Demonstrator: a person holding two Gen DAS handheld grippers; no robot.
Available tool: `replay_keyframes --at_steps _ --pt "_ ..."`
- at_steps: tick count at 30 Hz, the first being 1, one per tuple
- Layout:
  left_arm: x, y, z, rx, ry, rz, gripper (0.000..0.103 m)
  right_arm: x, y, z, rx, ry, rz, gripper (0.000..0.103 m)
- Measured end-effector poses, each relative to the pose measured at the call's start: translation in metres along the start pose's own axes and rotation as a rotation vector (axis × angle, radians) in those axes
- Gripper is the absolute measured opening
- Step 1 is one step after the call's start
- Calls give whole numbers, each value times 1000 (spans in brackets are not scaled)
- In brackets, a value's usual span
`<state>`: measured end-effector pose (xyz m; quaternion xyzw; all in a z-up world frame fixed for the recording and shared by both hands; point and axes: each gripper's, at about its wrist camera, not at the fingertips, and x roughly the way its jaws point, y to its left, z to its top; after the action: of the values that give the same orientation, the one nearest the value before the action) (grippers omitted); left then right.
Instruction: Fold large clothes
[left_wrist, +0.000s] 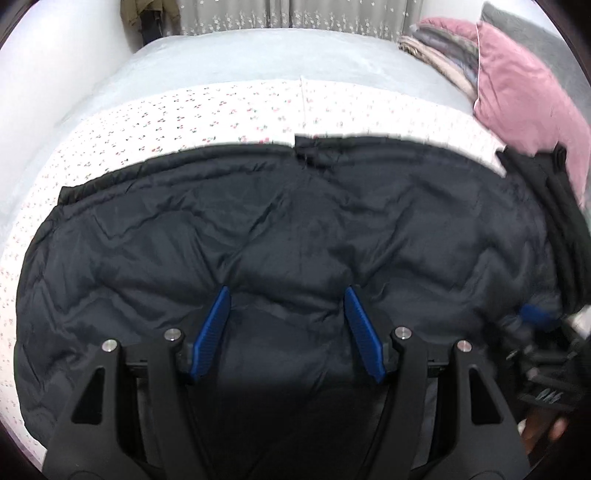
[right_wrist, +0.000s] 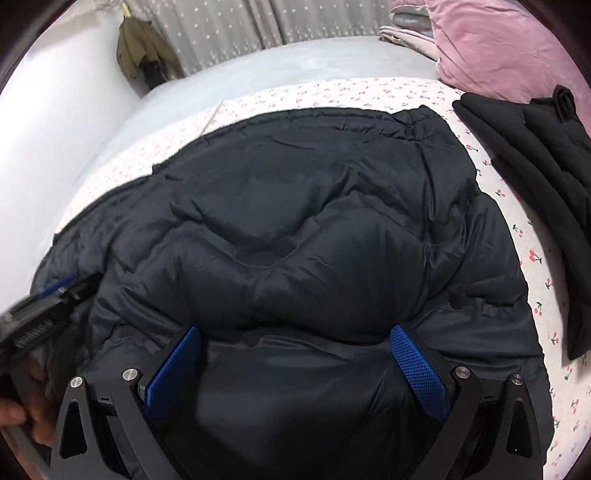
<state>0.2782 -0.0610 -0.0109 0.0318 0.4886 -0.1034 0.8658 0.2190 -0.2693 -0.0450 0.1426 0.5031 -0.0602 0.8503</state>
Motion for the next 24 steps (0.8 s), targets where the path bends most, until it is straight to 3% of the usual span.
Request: replay_keyframes --at_steps 4,7,10,14,18,24 --pt "3 -4 26 -19 -14 1 66 -1 -5 4 15 15 22 103" --pt "30 -15 31 43 61 39 66 2 -8 7 34 20 32 103" --pt "57 -7 24 -5 101 56 66 4 -10 5 28 19 35 103" --pt "62 -10 27 15 126 78 66 7 -8 5 20 19 22 103" --pt "58 -4 52 -45 137 28 66 12 -8 5 23 23 6 103" --pt "95 -8 73 -63 193 62 66 13 -11 7 29 22 20 103"
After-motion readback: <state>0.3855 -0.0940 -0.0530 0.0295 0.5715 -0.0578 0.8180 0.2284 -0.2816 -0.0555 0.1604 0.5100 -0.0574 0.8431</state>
